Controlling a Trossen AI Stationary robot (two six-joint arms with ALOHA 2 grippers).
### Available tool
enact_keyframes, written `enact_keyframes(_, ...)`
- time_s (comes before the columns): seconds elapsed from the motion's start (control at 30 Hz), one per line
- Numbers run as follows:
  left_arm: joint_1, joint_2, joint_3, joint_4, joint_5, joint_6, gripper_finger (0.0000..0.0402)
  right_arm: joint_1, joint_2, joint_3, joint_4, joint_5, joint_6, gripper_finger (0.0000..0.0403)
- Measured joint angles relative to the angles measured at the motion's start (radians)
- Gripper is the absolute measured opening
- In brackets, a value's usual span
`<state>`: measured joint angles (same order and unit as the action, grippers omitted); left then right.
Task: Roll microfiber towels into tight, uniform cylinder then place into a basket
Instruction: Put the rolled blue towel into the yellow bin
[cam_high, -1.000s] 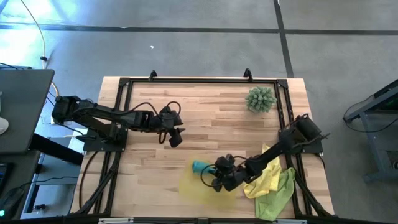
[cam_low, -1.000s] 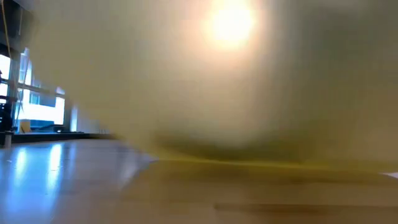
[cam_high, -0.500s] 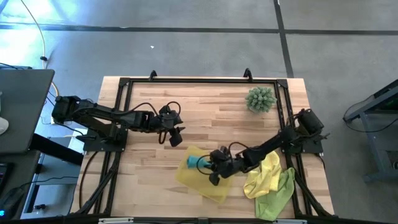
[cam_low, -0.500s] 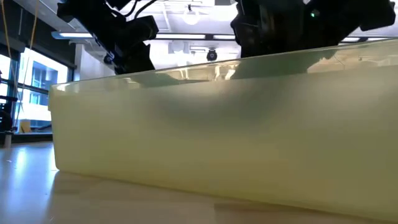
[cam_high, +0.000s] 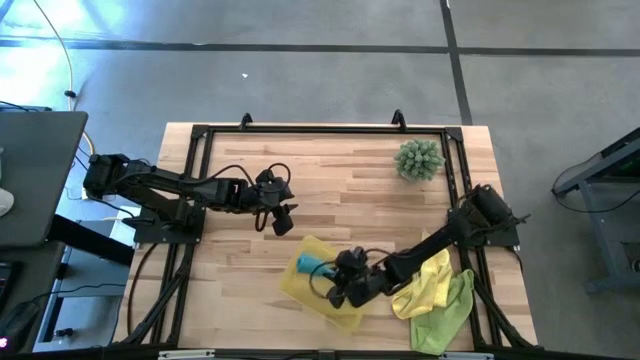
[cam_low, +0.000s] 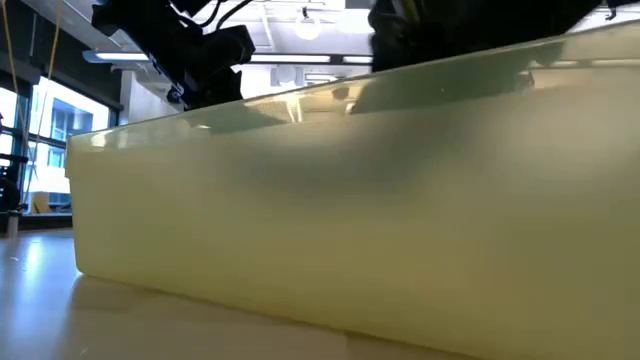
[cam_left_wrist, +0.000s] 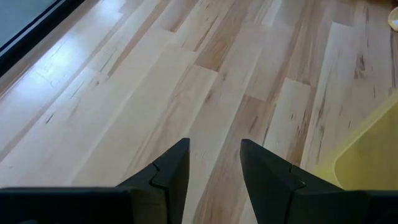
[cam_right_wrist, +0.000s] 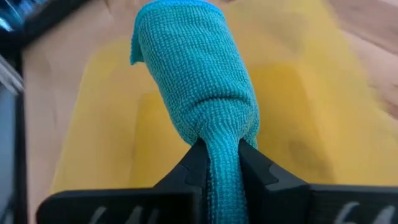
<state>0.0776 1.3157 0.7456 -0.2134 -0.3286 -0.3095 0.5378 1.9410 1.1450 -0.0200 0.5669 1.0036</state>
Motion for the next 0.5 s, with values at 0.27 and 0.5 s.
enact_keyframes(0.27, 0.000, 0.000, 0.000, -0.004, 0.001, -0.002, 0.0131, -0.003, 0.156, 0.314, -0.446, -0.021, 0.084, 0.0031)
enact_keyframes(0.5, 0.000, 0.000, 0.000, -0.009, 0.003, 0.001, 0.0131, -0.003, 0.256, 0.450, -0.536, -0.027, 0.123, 0.0031)
